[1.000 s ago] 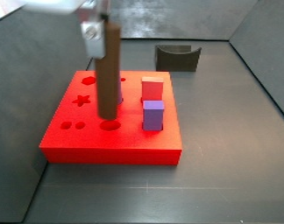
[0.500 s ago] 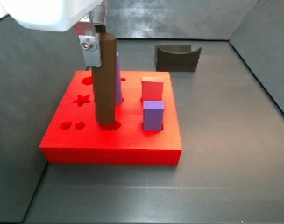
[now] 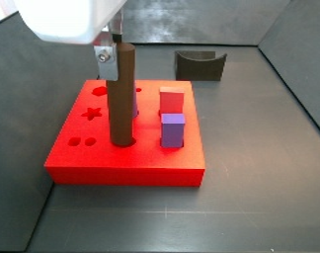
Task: Pick up the oval object. Move up. Place the oval object on the fixture. Regrasp the oval object. Move to above the board. Insert the oval object.
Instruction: Insert the oval object.
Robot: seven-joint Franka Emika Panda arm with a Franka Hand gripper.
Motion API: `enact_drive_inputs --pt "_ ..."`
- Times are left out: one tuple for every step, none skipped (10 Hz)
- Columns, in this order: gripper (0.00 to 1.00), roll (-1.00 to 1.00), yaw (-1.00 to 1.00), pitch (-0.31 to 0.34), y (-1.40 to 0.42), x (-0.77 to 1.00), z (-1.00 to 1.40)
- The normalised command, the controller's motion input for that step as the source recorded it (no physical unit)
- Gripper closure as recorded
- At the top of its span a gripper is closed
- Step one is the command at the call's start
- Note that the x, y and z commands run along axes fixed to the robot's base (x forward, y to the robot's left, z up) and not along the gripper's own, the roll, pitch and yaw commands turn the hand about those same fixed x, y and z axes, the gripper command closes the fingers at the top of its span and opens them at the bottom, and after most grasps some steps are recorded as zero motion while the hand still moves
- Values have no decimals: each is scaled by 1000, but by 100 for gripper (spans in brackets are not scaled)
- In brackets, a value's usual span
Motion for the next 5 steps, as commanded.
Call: enact_drive_inputs --pt "100 0 337 0 -234 0 -117" --pt "100 0 243 0 -137 0 -223" --pt "100 61 71 4 0 0 -363" --pt "100 126 6 37 0 0 -586" --pt "100 70 0 69 0 151 -660"
